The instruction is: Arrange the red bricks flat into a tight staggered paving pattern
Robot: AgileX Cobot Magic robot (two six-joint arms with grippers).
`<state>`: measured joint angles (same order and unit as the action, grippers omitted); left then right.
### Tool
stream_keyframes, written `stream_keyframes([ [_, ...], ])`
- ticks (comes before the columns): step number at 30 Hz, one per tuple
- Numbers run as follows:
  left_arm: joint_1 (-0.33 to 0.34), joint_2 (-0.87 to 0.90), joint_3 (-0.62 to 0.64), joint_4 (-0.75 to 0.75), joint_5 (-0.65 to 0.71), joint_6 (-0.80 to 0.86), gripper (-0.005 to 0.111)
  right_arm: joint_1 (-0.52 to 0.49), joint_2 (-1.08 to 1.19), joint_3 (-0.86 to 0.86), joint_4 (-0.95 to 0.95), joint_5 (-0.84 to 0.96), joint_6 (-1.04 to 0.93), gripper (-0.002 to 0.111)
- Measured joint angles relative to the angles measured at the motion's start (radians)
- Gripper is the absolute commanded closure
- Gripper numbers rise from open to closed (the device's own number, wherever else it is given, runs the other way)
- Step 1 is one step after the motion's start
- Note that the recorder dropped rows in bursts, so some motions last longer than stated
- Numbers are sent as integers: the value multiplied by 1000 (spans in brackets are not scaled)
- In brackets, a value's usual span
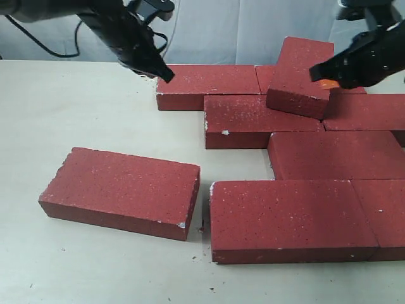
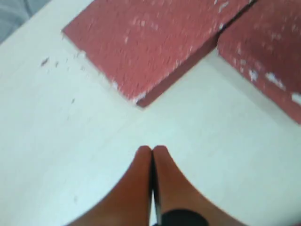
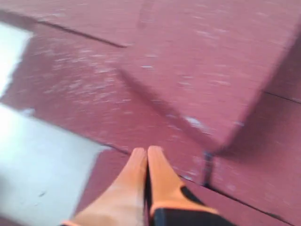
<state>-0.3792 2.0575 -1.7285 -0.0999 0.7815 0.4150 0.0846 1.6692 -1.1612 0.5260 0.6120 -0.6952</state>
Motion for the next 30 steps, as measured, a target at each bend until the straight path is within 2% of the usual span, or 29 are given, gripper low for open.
stream_keyframes([
  [4,55,-126,30,35,181,-59,107,140,7,-5,210,143,-349,109],
  [6,82,-198,95,35,187,-87,107,213,18,-5,281,208,-473,109],
  [9,116,-319,234,35,153,-109,107,309,28,-13,313,242,-554,109],
  [15,171,-544,586,22,-8,-119,107,485,68,-63,318,285,-583,109],
  [20,287,-620,807,70,-179,-119,107,627,132,-75,261,313,-583,109],
  [25,416,-575,937,73,-363,-119,107,719,194,-102,170,321,-540,109],
  [30,453,-483,932,2,-391,-88,107,773,247,-157,78,319,-433,109],
])
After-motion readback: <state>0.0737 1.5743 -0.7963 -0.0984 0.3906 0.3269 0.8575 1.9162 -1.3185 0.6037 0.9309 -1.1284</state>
